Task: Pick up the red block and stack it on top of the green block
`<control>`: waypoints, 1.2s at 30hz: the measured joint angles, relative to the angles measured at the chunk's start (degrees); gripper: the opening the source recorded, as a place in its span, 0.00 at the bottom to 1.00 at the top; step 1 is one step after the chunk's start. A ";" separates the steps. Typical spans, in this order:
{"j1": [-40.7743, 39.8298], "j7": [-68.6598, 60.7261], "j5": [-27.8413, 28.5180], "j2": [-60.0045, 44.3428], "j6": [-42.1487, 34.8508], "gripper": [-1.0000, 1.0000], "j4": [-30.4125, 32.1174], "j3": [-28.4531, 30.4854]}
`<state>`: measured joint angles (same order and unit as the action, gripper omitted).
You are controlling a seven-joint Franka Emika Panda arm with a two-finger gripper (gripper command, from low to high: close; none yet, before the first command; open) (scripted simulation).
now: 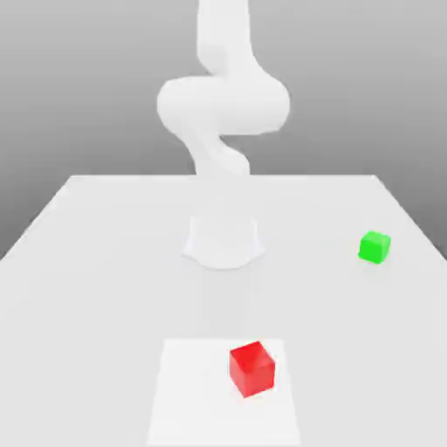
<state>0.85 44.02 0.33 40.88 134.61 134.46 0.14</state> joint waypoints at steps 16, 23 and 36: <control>4.99 -13.87 0.21 -33.87 19.35 0.50 17.96 0.86; 5.61 -18.00 -0.51 -48.41 29.30 0.50 21.76 0.21; 5.30 -17.94 -0.35 -52.48 32.70 0.00 21.28 -0.08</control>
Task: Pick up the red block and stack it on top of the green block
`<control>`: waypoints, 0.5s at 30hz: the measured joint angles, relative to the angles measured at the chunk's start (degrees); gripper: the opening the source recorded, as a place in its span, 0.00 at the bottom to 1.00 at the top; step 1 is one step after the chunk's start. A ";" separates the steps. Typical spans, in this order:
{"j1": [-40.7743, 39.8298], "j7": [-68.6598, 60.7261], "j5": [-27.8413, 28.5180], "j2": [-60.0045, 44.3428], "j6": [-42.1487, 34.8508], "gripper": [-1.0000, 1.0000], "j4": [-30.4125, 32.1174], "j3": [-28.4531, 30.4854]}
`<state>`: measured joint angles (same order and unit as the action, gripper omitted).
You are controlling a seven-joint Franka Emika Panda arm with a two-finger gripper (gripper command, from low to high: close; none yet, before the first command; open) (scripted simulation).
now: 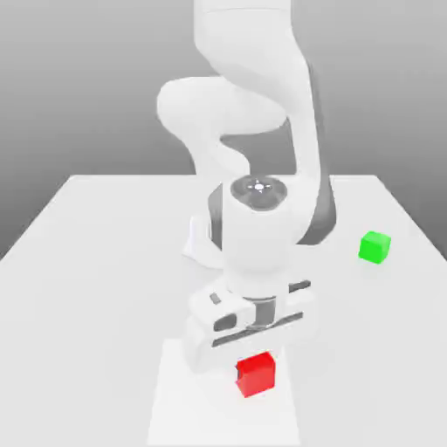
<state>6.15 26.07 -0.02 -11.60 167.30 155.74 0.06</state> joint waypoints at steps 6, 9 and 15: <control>4.51 -2.10 -1.33 10.39 -8.39 0.00 1.87 -2.60; 11.51 -6.31 -3.99 13.08 -9.74 0.00 2.99 -6.72; 25.51 -14.71 -8.86 17.89 -11.78 0.00 5.31 -13.71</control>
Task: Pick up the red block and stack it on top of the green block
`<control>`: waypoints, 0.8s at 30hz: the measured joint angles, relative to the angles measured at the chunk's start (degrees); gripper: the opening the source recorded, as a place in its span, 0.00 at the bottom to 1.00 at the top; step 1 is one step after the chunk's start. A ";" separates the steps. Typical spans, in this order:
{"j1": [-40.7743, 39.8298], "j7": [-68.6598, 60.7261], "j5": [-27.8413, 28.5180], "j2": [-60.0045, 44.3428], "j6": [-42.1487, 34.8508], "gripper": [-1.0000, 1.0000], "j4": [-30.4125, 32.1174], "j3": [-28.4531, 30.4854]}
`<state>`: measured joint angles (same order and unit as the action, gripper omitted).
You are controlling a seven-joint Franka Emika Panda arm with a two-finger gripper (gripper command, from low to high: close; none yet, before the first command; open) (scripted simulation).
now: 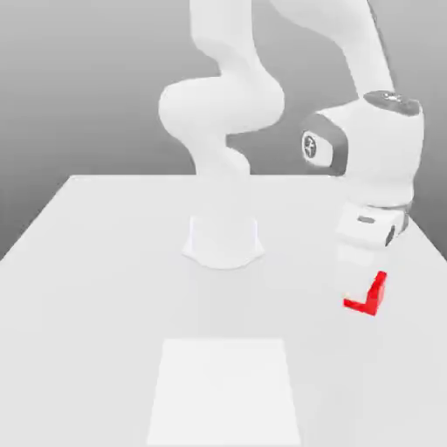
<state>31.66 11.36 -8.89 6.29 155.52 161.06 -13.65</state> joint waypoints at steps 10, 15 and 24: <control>23.44 -13.01 -6.61 7.22 -2.89 0.00 4.03 -13.96; 26.15 -12.17 -2.36 5.85 -1.44 0.00 4.89 -19.04; 19.23 0.37 15.74 -4.44 6.67 0.00 4.44 -21.42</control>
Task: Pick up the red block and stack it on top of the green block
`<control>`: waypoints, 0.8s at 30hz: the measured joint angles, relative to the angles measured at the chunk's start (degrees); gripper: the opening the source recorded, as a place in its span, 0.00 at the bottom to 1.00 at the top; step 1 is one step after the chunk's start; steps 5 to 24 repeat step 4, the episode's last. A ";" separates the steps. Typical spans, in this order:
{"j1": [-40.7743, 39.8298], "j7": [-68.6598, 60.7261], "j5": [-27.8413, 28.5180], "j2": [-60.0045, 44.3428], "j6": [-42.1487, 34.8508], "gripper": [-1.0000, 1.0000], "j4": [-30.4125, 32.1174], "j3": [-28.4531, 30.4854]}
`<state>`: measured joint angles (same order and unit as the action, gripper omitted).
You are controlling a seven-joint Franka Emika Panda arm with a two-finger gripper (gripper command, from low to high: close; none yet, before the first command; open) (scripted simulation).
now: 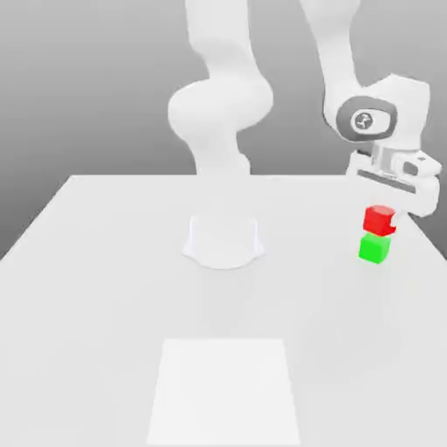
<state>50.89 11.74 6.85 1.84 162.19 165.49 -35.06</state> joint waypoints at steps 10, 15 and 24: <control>-0.86 2.52 3.63 -3.96 4.31 0.00 0.12 0.01; -0.86 2.52 3.63 -3.96 4.31 0.00 0.12 0.01; -0.86 2.52 3.63 -3.96 4.31 0.00 0.12 0.01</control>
